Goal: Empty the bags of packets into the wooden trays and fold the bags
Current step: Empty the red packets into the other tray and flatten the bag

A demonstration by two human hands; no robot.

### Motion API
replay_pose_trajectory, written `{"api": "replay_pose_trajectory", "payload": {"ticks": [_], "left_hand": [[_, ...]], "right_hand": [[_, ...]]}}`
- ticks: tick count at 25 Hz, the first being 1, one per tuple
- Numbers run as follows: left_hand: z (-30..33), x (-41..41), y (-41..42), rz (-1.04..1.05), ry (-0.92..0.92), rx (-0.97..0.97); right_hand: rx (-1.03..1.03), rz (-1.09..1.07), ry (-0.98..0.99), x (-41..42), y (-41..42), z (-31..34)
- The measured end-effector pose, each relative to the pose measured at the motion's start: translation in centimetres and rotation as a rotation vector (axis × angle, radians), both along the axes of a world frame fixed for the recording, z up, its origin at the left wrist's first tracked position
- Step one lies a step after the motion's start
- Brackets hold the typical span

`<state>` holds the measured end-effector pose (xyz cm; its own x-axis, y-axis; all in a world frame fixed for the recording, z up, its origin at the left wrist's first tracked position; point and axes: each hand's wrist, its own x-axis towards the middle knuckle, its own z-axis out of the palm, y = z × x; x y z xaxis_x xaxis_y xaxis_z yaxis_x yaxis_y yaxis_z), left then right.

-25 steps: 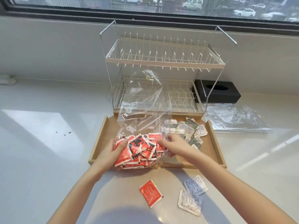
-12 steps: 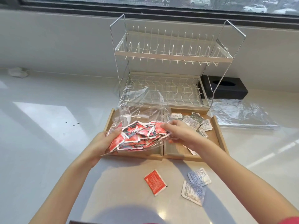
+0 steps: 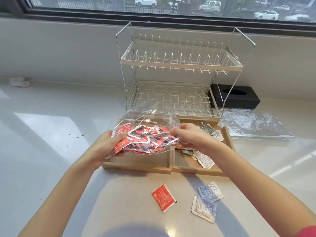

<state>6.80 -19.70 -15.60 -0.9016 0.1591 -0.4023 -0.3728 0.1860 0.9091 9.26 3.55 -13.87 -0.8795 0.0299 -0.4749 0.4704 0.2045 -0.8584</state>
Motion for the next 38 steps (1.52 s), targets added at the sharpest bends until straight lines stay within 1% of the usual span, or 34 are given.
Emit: {"api": "replay_pose_trajectory", "payload": {"ticks": [3, 6, 9, 13, 17, 21, 25, 26, 28, 31, 35, 38], "left_hand": [[0.3, -0.4, -0.1, -0.002, 0.015, 0.042], [0.0, -0.5, -0.1, -0.008, -0.017, 0.031], [0.1, -0.3, 0.2, -0.024, -0.033, 0.034], [1.7, -1.0, 0.2, -0.003, 0.005, 0.077], [2.7, -1.0, 0.4, -0.004, 0.029, 0.085], [4.7, -1.2, 0.3, 0.023, 0.072, 0.118], [5.5, -1.3, 0.0, -0.006, 0.007, 0.162], [5.6, -1.2, -0.2, -0.003, -0.008, 0.174], [5.6, -1.0, -0.5, -0.003, -0.007, 0.179], [5.7, -1.0, -0.6, -0.009, 0.027, 0.164], [6.0, -1.2, -0.6, 0.002, 0.067, 0.141], [6.5, -1.5, -1.4, 0.005, 0.037, 0.242]], "right_hand": [[-0.084, -0.022, -0.005, 0.1, 0.1, 0.1], [-0.057, -0.002, -0.013, 0.4, 0.3, 0.2], [-0.160, -0.029, 0.001, 0.3, 0.5, 0.7], [-0.232, -0.028, 0.024, -0.1, 1.1, 2.1], [-0.256, -0.003, 0.030, -0.2, 1.4, 3.2], [-0.347, -0.040, 0.078, -0.8, 1.6, 4.8], [-0.408, -0.024, 0.031, -1.2, 2.4, 5.5], [-0.392, 0.005, 0.019, -1.1, 2.7, 5.5], [-0.286, 0.061, 0.014, -1.1, 3.2, 5.3], [-0.150, 0.075, 0.047, -1.3, 3.4, 5.1], [-0.110, 0.018, 0.121, -1.6, 3.3, 5.6], [-0.206, -0.058, 0.123, -1.6, 3.3, 5.9]]}}
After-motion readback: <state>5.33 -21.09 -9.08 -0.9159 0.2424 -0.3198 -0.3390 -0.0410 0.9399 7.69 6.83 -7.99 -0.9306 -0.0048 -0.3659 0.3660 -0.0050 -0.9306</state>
